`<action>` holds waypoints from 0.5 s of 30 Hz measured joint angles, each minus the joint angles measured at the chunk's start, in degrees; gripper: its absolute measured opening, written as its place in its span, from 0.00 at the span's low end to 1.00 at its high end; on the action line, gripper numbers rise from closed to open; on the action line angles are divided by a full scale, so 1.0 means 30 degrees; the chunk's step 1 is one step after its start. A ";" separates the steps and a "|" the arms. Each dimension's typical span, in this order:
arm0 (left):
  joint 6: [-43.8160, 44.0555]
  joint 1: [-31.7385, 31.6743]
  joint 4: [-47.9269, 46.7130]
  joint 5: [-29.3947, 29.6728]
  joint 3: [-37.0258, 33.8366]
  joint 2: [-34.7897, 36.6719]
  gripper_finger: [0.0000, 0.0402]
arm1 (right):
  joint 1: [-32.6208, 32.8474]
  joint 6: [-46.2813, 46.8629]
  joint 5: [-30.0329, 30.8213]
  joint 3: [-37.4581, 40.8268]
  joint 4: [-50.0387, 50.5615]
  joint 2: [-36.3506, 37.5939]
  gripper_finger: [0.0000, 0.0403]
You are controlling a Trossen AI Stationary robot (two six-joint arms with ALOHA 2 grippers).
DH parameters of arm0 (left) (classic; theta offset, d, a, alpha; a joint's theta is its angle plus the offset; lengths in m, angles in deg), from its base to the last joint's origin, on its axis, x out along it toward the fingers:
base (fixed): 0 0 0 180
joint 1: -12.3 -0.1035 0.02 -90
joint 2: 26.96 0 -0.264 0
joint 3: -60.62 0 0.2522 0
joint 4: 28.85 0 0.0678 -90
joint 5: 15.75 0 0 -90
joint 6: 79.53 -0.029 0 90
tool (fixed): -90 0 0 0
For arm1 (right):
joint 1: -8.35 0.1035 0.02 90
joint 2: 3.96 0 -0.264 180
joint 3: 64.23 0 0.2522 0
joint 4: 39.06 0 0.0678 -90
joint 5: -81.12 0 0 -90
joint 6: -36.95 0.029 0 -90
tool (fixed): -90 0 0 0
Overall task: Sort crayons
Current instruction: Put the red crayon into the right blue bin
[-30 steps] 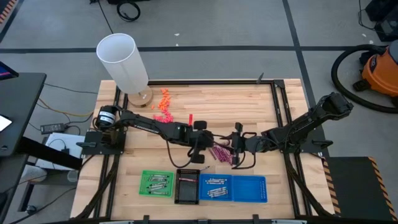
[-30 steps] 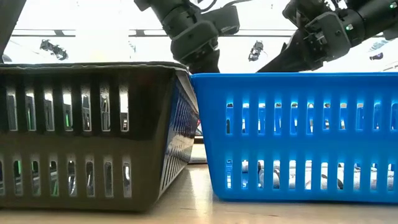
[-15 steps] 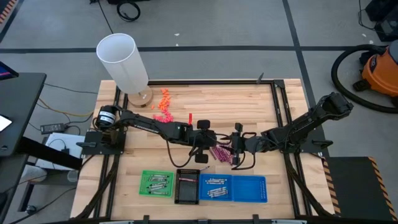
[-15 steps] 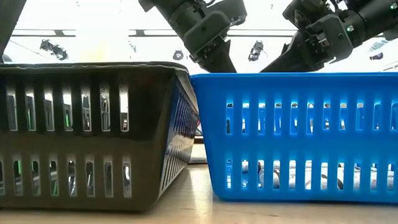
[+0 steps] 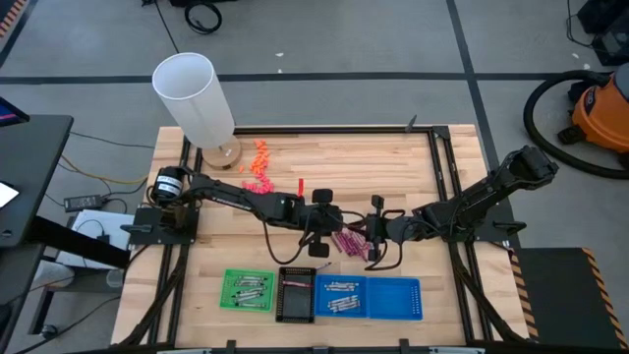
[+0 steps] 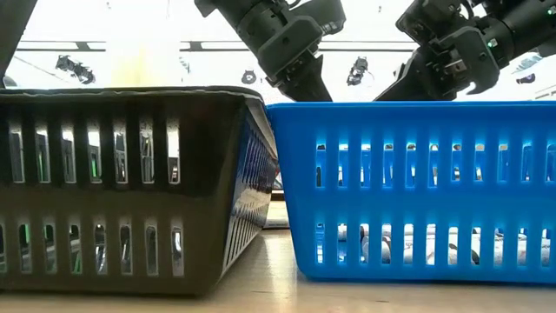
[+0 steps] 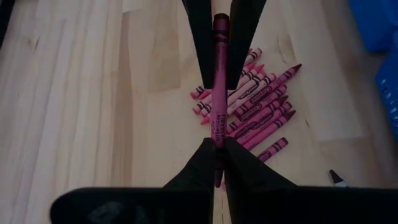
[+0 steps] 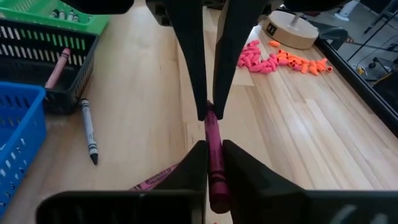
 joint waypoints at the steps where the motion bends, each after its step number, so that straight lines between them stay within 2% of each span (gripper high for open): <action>1: 0.0000 0.0000 -0.0007 0.0000 0.0000 0.0000 0.03 | 0.0000 -0.0010 -0.0061 0.0000 0.0007 0.0000 0.09; 4: 0.0003 0.0000 -0.0015 -0.0007 0.0000 -0.0004 0.05 | 0.0000 0.0009 -0.0132 0.0000 0.0007 0.0000 0.09; 6: -0.0007 0.0035 -0.0015 0.0007 0.0000 -0.0007 0.10 | 0.0000 0.0048 -0.0128 0.0000 0.0003 0.0000 0.09; 12: 0.0388 0.0274 -0.0907 0.0816 0.0000 0.0130 0.36 | 0.0000 0.0552 -0.0379 0.0000 0.0257 0.0000 0.12; 15: 0.0869 0.0450 -0.1854 0.0841 0.0000 0.0416 0.45 | 0.0079 0.1319 -0.1093 0.0000 0.0896 0.0147 0.12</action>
